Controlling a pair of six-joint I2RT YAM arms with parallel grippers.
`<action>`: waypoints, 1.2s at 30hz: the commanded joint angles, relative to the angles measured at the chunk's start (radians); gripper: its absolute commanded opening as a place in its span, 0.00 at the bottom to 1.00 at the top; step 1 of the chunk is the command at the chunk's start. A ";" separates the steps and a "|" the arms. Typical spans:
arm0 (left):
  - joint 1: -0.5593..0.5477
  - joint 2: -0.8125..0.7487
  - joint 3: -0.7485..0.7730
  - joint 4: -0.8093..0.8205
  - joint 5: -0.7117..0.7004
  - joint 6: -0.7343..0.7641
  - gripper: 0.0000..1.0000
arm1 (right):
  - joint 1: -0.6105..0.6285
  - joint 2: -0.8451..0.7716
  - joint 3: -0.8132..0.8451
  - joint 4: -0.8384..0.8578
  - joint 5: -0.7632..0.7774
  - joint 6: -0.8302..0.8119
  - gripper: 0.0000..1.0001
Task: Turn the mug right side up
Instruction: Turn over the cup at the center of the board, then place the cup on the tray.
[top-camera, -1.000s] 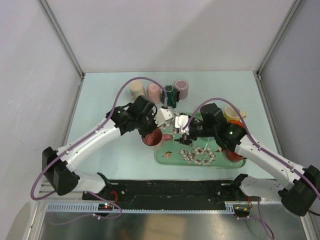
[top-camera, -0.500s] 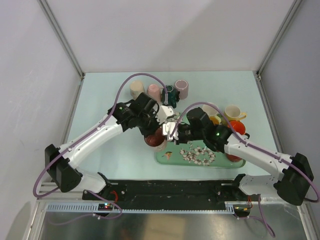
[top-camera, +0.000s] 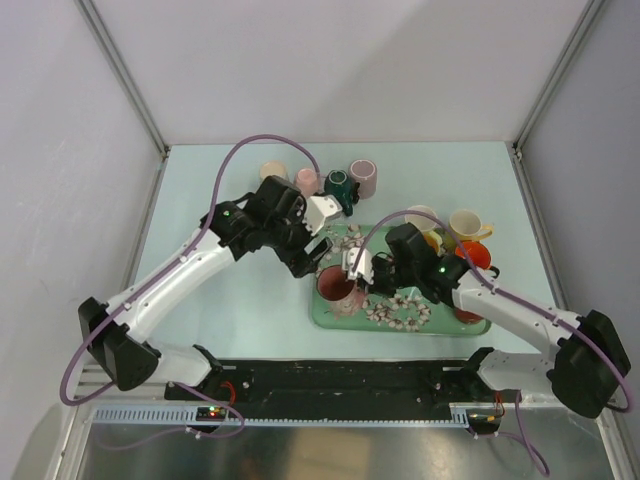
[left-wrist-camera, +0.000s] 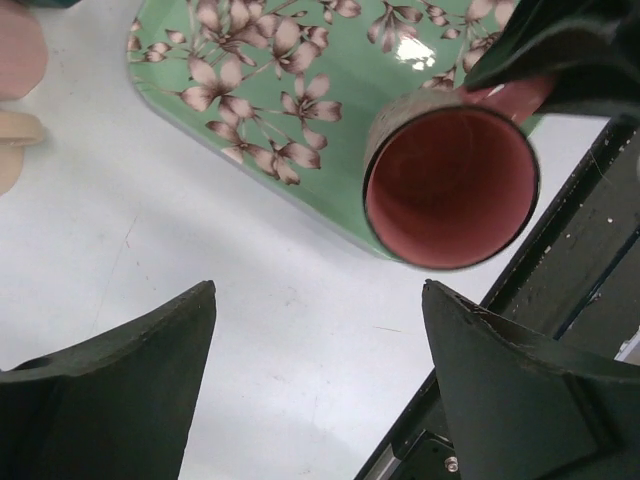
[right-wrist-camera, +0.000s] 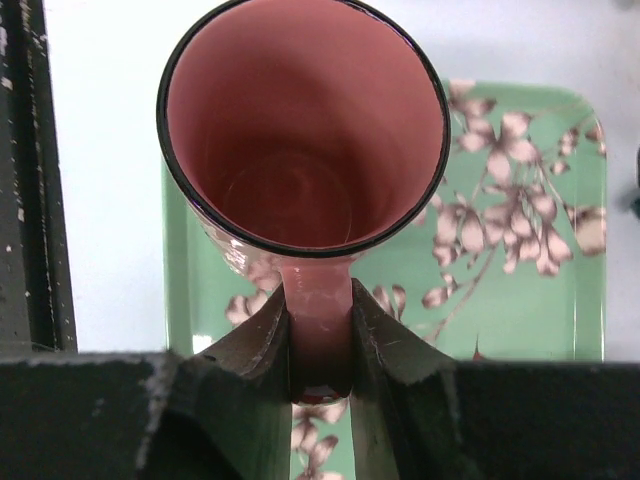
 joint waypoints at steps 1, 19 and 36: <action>0.046 -0.050 0.008 0.021 0.025 -0.049 0.88 | -0.058 -0.105 0.016 0.044 -0.056 0.003 0.00; 0.130 -0.044 -0.002 0.023 0.031 -0.029 0.90 | -0.384 -0.360 -0.100 -0.323 -0.172 -0.111 0.00; 0.130 -0.013 -0.018 0.019 0.140 -0.043 0.93 | -0.717 -0.411 -0.173 -0.419 -0.271 -0.304 0.00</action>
